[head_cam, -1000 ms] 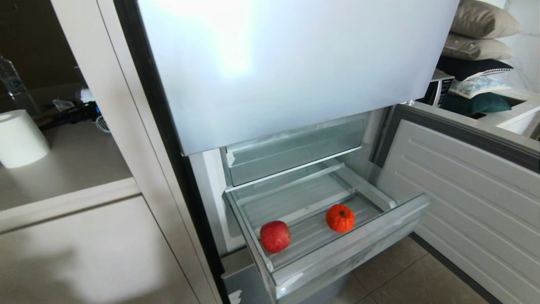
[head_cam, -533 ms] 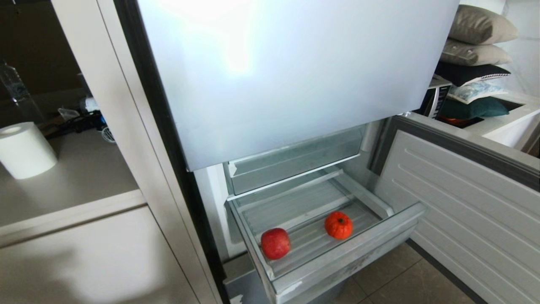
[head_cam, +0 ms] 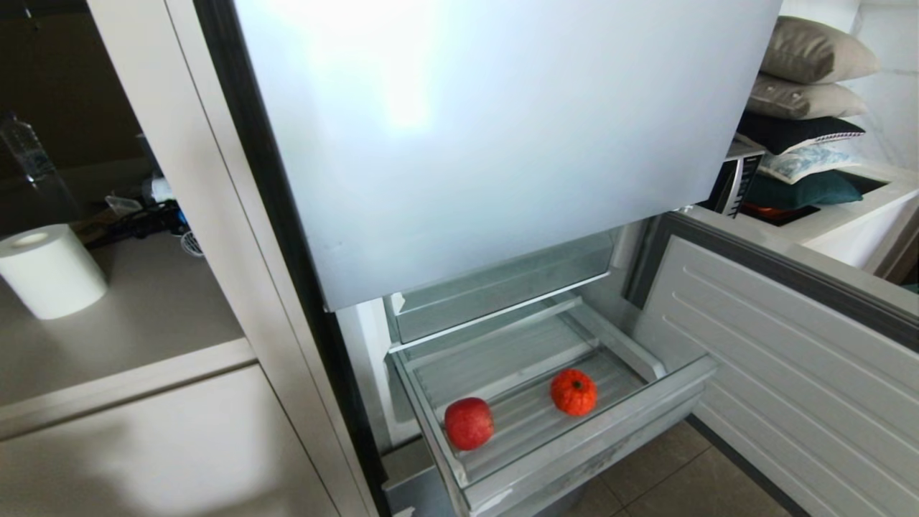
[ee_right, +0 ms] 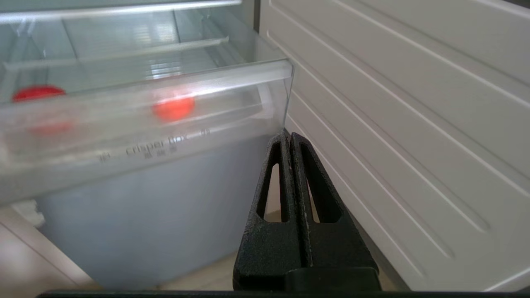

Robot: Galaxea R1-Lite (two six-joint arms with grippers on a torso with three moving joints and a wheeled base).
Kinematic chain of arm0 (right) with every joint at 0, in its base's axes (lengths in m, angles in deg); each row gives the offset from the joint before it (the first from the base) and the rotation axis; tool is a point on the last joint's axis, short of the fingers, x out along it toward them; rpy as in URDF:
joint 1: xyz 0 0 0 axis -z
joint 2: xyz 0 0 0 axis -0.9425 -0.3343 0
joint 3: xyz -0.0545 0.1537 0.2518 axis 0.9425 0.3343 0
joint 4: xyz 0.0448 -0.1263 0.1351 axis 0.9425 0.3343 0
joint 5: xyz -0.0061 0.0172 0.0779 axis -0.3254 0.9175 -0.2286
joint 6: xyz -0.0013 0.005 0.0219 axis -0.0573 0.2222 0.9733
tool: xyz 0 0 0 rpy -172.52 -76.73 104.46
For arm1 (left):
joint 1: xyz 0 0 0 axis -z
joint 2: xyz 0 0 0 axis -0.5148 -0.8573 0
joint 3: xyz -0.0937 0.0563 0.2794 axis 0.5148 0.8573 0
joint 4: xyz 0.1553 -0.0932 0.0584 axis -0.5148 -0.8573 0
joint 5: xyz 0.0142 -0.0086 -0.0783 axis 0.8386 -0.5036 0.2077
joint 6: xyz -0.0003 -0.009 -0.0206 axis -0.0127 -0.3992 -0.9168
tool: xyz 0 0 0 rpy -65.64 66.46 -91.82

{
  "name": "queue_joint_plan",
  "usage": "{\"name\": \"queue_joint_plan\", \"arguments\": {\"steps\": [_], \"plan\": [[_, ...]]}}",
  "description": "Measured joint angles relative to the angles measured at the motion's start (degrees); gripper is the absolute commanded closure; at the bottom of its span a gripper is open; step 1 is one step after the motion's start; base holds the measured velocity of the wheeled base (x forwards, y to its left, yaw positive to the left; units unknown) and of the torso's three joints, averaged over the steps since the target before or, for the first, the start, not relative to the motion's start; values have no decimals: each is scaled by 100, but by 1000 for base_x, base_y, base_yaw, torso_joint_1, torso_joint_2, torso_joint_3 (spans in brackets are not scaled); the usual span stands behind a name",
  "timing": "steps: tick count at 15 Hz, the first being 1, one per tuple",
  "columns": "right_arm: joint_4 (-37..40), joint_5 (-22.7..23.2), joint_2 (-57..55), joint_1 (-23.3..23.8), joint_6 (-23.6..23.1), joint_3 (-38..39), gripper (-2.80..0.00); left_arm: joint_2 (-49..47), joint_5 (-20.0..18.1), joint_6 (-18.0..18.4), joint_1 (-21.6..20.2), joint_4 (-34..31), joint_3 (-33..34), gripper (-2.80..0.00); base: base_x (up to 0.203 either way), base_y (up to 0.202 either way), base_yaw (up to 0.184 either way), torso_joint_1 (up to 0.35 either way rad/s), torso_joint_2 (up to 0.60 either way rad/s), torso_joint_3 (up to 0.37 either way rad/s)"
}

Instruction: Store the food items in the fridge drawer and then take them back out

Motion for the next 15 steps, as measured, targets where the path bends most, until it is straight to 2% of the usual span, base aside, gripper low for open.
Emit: {"name": "queue_joint_plan", "arguments": {"steps": [4, 15], "plan": [[-9, -39, 0, 0, 165, 0, 0, 0, 0, 0, 0, 1, 0, 0, 0, 0, 0, 5, -30, -10], [-11, -39, 0, 0, 167, 0, 0, 0, 0, 0, 2, 1, 0, 0, 0, 0, 0, 0, 0, 0]]}}
